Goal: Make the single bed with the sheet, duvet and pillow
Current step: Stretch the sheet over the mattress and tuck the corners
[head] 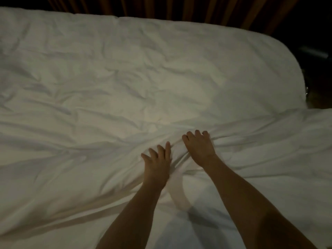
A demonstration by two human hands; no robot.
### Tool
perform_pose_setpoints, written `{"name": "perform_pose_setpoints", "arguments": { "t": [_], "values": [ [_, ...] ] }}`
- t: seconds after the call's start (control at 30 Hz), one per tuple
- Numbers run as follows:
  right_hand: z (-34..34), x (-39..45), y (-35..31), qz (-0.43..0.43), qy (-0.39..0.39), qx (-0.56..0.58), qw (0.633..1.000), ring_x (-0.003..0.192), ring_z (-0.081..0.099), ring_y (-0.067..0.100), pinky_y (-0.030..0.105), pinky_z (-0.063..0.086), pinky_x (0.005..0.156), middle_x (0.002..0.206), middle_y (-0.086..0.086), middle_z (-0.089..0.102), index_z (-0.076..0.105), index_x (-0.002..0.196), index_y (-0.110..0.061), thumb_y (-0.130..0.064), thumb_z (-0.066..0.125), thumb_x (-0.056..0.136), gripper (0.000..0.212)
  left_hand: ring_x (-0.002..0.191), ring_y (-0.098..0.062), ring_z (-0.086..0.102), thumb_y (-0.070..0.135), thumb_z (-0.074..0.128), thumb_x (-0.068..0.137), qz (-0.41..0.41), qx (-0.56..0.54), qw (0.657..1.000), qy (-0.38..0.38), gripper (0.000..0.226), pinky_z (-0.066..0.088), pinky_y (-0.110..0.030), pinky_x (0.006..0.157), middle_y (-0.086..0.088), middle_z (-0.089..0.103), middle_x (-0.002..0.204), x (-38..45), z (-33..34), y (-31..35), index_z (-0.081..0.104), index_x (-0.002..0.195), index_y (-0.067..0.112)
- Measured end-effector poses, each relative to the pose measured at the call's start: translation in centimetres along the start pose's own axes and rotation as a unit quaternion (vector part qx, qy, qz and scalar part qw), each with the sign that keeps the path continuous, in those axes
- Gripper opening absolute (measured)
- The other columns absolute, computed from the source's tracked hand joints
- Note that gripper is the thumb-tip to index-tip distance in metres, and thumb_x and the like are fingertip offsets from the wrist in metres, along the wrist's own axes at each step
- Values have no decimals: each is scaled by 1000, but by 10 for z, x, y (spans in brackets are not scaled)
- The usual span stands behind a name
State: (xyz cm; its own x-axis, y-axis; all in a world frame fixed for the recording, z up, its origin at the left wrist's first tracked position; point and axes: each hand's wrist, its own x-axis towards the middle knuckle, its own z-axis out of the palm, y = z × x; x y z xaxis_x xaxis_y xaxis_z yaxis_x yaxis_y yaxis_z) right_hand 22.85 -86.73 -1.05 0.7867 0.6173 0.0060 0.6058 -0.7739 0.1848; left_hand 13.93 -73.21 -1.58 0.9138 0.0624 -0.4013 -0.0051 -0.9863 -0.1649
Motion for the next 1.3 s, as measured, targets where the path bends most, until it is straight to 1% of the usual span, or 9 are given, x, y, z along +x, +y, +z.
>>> {"name": "perform_pose_setpoints", "arguments": {
  "t": [0.1, 0.4, 0.5, 0.6, 0.8, 0.93, 1.03, 1.13, 1.3],
  "values": [
    [-10, 12, 5, 5, 21, 1, 1000, 56, 60, 28, 37, 50, 56, 67, 9, 62, 68, 74, -8, -3, 85, 33, 44, 48, -27, 57, 21, 80, 54, 6, -19, 993, 120, 51, 51, -33, 47, -11, 61, 67, 23, -4, -18, 71, 103, 9],
    [12, -11, -28, -87, 0, -37, 996, 111, 59, 41, 63, 44, 89, 129, 19, 58, 34, 139, -11, -51, 72, 64, 93, 40, -20, 52, 5, 60, 50, 67, -4, 972, 227, 20, 41, -23, 40, -4, 54, 54, 39, -20, -54, 67, 68, 10],
    [6, 3, -17, -10, -36, -32, 999, 82, 66, 40, 65, 47, 79, 98, 19, 68, 60, 122, -8, -14, 50, 72, 51, 46, -23, 54, 3, 57, 53, 84, -26, 961, 263, 34, 42, -26, 41, -8, 56, 62, 28, -9, -64, 63, 87, 5],
    [-1, 19, -4, -28, -61, -34, 997, 55, 59, 29, 48, 53, 65, 66, 9, 61, 68, 84, -7, -3, 73, 46, 38, 46, -23, 52, 10, 46, 71, 91, -27, 959, 266, 21, 41, -27, 40, -5, 55, 64, 20, 4, -67, 47, 92, 10],
    [-25, 66, 5, -76, 36, -23, 996, 48, 55, 25, 30, 45, 53, 59, 7, 57, 65, 72, -8, -5, 46, 63, 21, 36, -21, 49, 23, 40, 75, 100, 11, 963, 250, 18, 37, -19, 37, -3, 52, 52, 62, -49, -110, 56, 75, 14],
    [-44, 108, 22, -75, 25, -53, 995, 51, 57, 25, 30, 46, 54, 63, 6, 59, 65, 76, -8, -7, 74, 50, 28, 34, -22, 50, 26, 38, 76, 108, 6, 951, 289, 33, 39, -19, 36, -5, 51, 47, 91, -92, -132, 64, 61, 13],
    [-59, 138, 40, -38, 32, -65, 997, 57, 60, 25, 31, 48, 56, 69, 6, 62, 67, 82, -9, -17, 86, 48, 40, 46, -27, 58, 20, 58, 77, 120, 53, 942, 308, 15, 46, -25, 43, -11, 58, 57, 126, -141, -152, 67, 72, 9],
    [-69, 176, 61, 53, 81, -49, 994, 59, 61, 27, 31, 50, 57, 69, 10, 62, 65, 81, -6, -8, 84, 45, 41, 101, -35, 57, 16, 47, 96, 63, 71, 971, 218, 26, 45, -36, 80, -16, 58, 111, 171, -180, -158, 52, 120, 7],
    [-26, 184, 67, 79, -1, -42, 996, 81, 63, 28, 36, 51, 70, 91, 10, 65, 64, 104, -7, -13, 78, 63, 44, 115, -34, 49, 11, 42, 96, -30, 76, 989, 124, 29, 37, -37, 96, -14, 53, 123, 210, -143, -133, 50, 124, 7]
  ]
}}
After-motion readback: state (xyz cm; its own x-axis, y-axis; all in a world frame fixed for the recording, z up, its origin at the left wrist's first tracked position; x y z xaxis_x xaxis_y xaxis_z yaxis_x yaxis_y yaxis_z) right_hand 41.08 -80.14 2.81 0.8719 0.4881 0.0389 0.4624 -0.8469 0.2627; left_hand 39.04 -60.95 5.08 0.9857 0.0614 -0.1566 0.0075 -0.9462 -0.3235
